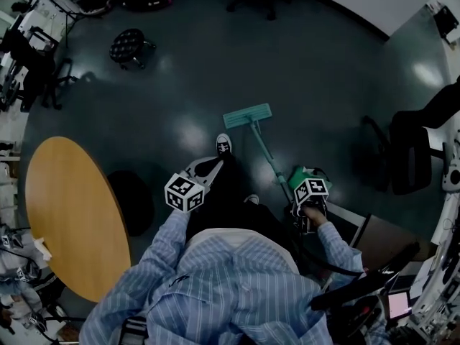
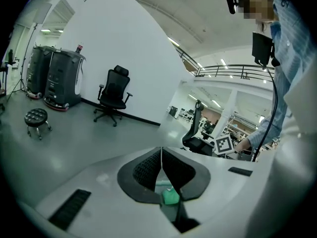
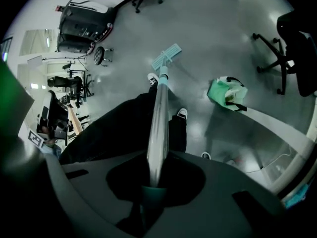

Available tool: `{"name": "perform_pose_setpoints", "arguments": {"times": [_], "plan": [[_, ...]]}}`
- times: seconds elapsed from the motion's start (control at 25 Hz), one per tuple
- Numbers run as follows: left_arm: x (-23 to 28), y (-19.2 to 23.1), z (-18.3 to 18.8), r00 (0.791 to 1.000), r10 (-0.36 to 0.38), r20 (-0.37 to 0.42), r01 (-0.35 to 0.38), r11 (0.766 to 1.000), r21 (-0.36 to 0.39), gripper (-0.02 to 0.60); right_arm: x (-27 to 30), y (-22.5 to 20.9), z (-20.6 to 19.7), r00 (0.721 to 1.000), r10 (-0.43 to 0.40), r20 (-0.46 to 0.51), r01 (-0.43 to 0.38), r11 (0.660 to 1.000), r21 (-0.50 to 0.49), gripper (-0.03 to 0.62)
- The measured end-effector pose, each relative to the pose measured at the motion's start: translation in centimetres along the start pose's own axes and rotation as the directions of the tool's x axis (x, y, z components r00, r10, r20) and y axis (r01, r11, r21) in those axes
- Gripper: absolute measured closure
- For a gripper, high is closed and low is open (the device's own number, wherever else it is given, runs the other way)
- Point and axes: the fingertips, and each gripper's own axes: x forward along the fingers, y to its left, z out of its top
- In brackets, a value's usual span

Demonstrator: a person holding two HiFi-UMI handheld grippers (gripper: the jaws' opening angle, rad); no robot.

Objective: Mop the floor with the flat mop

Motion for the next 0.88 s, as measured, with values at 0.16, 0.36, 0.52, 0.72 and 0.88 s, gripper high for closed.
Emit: {"name": "perform_pose_setpoints", "arguments": {"times": [0.16, 0.36, 0.52, 0.72, 0.88], "plan": [[0.3, 3.3, 1.4, 0.999, 0.032, 0.014, -0.031, 0.999, -0.039, 0.572, -1.0, 2.7, 6.0, 1.0, -0.006, 0.011, 0.006, 1.0, -0.014, 0.539], [1.7, 7.8, 4.5, 0.998, 0.056, 0.024, -0.055, 0.997, -0.049, 0.572, -2.9, 7.1, 14.2, 1.0, -0.007, 0.015, 0.008, 1.0, -0.027, 0.539], [2.8, 11.9, 6.8, 0.997, 0.074, 0.037, -0.071, 0.995, -0.07, 0.572, -4.8, 10.4, 20.7, 1.0, -0.019, 0.012, 0.019, 0.999, -0.039, 0.539], [3.1, 16.7, 10.0, 0.995, 0.094, 0.042, -0.089, 0.99, -0.111, 0.572, -7.7, 15.4, 28.4, 0.999, -0.044, 0.01, 0.044, 0.997, -0.062, 0.539], [3.7, 20.8, 12.7, 0.993, 0.106, 0.042, -0.099, 0.985, -0.143, 0.572, -9.7, 19.8, 35.5, 0.998, -0.056, 0.015, 0.057, 0.995, -0.077, 0.539]]}}
